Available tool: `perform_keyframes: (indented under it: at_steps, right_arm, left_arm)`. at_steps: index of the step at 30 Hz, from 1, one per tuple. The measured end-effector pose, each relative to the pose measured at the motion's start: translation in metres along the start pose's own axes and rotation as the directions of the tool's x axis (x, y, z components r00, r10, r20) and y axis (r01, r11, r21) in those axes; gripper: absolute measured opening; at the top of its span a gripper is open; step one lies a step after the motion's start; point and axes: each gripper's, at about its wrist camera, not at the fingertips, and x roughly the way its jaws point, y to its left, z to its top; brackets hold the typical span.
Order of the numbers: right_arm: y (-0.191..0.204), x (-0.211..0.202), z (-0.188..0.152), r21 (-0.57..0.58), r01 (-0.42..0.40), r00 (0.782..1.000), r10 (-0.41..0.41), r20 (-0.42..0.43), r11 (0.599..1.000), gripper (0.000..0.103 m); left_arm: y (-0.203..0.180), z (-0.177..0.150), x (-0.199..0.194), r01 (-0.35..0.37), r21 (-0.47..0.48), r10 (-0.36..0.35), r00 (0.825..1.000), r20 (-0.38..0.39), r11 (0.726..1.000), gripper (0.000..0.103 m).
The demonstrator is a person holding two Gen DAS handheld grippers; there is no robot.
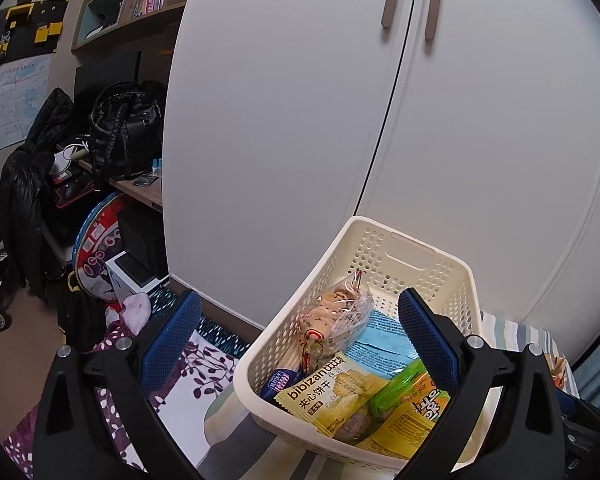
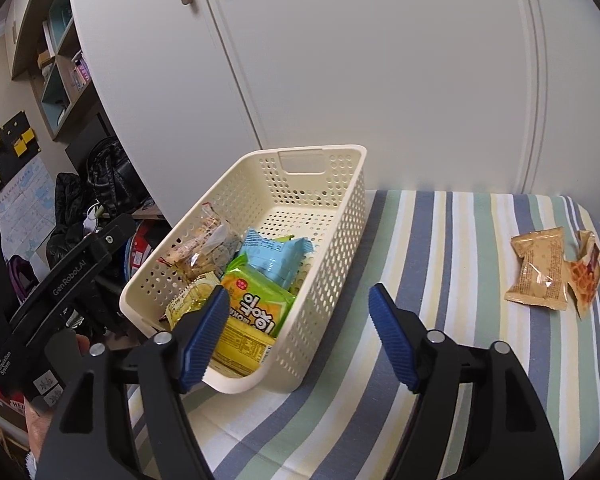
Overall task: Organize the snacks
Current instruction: 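Move both tools away from the basket toward the tan bag and waffle bag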
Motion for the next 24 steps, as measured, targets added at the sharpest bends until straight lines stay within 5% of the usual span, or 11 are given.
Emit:
perform_keyframes:
  at_steps: [24]
  right_arm:
    - [-0.055,-0.016,-0.019,0.092,0.092,0.996,-0.092,-0.01,0.992,0.079]
  left_arm:
    - [-0.05,-0.01,-0.018,0.144,0.157,-0.156,0.986,0.064,0.977,0.1]
